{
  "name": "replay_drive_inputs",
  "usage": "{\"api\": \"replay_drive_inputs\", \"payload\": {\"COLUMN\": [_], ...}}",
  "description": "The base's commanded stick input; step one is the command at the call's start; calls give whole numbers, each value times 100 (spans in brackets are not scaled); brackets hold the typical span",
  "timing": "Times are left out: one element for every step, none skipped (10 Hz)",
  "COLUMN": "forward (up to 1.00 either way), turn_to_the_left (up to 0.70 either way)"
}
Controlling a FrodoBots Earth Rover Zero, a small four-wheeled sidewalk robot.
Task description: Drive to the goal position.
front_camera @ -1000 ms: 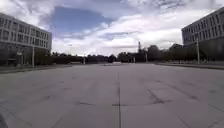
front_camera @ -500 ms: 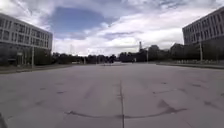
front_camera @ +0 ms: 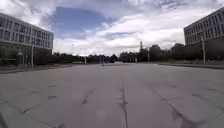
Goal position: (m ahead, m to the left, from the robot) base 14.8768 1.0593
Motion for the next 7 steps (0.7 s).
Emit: {"api": "replay_drive_inputs", "payload": {"forward": [70,70,70,70,70,70,70], "turn_to_the_left": [0,0,0,0,0,0,0]}}
